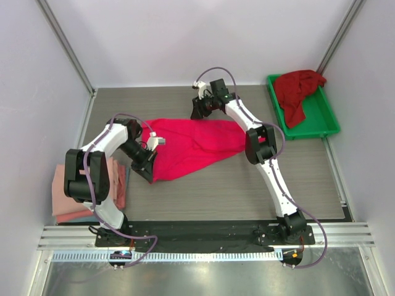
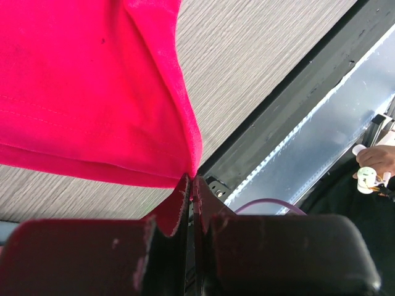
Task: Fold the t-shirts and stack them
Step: Flatten the tshirt out
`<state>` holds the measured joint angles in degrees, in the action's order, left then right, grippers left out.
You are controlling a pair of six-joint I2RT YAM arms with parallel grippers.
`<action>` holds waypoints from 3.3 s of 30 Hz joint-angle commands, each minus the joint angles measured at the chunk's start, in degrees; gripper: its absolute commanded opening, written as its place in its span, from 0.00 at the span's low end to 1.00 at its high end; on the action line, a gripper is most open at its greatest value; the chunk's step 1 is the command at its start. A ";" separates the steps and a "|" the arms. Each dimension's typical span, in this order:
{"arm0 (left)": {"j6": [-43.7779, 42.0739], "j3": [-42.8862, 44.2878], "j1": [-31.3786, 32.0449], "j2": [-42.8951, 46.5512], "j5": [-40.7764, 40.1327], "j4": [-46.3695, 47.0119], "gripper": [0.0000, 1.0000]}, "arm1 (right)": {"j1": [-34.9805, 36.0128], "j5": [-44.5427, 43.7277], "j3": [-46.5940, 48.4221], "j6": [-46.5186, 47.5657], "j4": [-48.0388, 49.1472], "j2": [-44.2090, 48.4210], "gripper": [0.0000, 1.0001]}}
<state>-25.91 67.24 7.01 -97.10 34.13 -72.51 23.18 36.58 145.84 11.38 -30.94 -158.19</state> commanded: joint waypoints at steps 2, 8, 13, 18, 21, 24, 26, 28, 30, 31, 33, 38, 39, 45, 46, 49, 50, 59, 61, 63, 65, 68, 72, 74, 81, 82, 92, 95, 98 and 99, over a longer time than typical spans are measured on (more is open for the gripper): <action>-0.10 1.22 0.11 -0.11 1.20 0.18 0.03 | 0.11 3.23 -1.26 -1.88 0.18 1.92 0.45; 0.07 1.40 0.11 -1.07 1.47 0.79 0.04 | 0.02 3.85 -2.31 -1.71 -0.09 2.97 0.44; 0.25 2.01 0.11 -1.95 1.64 1.05 0.04 | 0.02 3.85 -2.93 -1.27 -0.79 3.24 0.37; 0.16 2.37 0.11 -2.66 1.73 0.97 0.05 | -0.06 3.59 -3.10 -1.09 -1.14 3.41 0.20; 0.16 2.54 0.20 -3.01 1.64 0.97 0.05 | -0.33 3.41 -2.93 -0.83 -1.14 3.85 0.03; 0.16 2.98 0.20 -3.01 1.38 0.97 0.05 | -0.85 3.06 -3.02 -1.01 -1.14 5.51 0.01; 0.16 3.94 0.20 -2.83 0.59 0.88 0.05 | -1.56 2.89 -3.02 -0.66 -1.23 7.18 0.01; 0.16 5.96 0.03 -2.74 -1.34 0.53 0.04 | -2.69 2.19 -3.02 0.05 -1.32 10.87 0.01; -0.89 10.87 0.11 -3.01 -3.00 -0.61 0.04 | -3.49 0.96 -3.28 1.97 -1.41 14.30 0.01; -1.24 12.81 0.03 -3.70 -3.80 -1.92 0.04 | -3.84 0.17 -3.72 3.46 -1.41 18.58 0.01; -2.47 20.01 0.03 -4.50 -5.03 -4.29 0.03 | -4.19 -2.37 -7.49 10.02 -1.06 23.52 0.01; -2.74 37.58 -0.23 -9.59 -8.90 -9.04 0.01 | -4.28 -9.23 -14.35 17.27 0.09 38.64 0.01; -2.13 44.57 -0.41 -10.21 -9.34 -10.18 0.00 | -4.28 -10.81 -14.79 17.62 0.09 40.05 0.01; -0.28 66.15 -2.61 -12.24 -14.08 -12.65 0.00 | -3.85 -23.64 -21.38 19.55 3.42 53.48 0.01; 0.16 69.66 -2.78 -11.63 -14.87 -12.39 0.00 | -3.67 -25.05 -23.48 20.43 3.60 55.16 0.01; 0.77 70.05 -2.79 -6.19 -18.91 -8.01 0.00 | -3.40 -29.80 -26.21 22.11 3.61 60.88 0.01; 1.47 68.04 -2.79 -4.00 -19.88 -6.43 0.00 | -3.32 -30.77 -26.83 22.37 3.60 62.55 0.01; -0.72 51.69 -2.79 18.77 -25.25 7.20 0.00 | -3.49 -42.11 -32.89 25.62 3.52 76.97 0.01; -1.42 47.73 -2.79 22.28 -24.47 8.09 0.00 | -3.93 -42.38 -34.39 24.41 3.60 78.73 0.01; -1.77 47.28 -2.79 23.35 -22.89 6.52 0.00 | -4.46 -42.20 -35.01 23.52 3.60 79.61 0.01; -0.99 47.54 -2.79 25.02 -22.18 6.94 0.00 | -4.46 -42.20 -35.71 23.25 3.60 80.31 0.01; -1.25 46.05 -2.79 26.34 -21.13 8.69 0.00 | -4.46 -41.59 -38.60 23.43 4.04 80.41 0.01; -1.95 41.75 -2.79 25.30 -16.30 7.04 0.00 | -4.46 -39.92 -48.15 22.46 4.39 79.70 0.01; -1.34 37.28 -2.70 25.12 -13.14 6.60 0.00 | -4.46 -39.83 -52.04 22.81 5.27 79.00 0.01; -2.04 20.93 -0.15 25.03 -4.60 0.71 0.00 | -4.55 -45.79 -64.89 22.92 5.45 73.56 0.47; -1.95 19.17 0.72 25.73 -4.69 0.53 0.00 | -4.55 -45.89 -64.55 21.33 5.54 73.38 0.55; 2.09 4.74 0.99 30.04 -1.88 3.17 0.00 | -1.91 -1.79 -59.52 -2.85 -3.96 67.33 0.52; 3.06 3.86 0.82 30.48 -1.96 3.08 0.00 | -1.21 1.63 -60.85 -1.10 -3.95 61.98 0.48; 2.97 3.60 -0.15 31.00 -2.75 2.11 0.00 | -0.42 5.76 -59.45 1.26 -5.18 57.39 0.47; 2.88 3.60 -0.32 31.18 -3.01 1.94 0.00 | 0.02 6.66 -57.79 2.15 -5.88 54.33 0.47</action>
<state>-23.99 70.94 7.49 -67.57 30.09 -70.26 22.61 35.14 86.46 13.10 -34.26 -98.94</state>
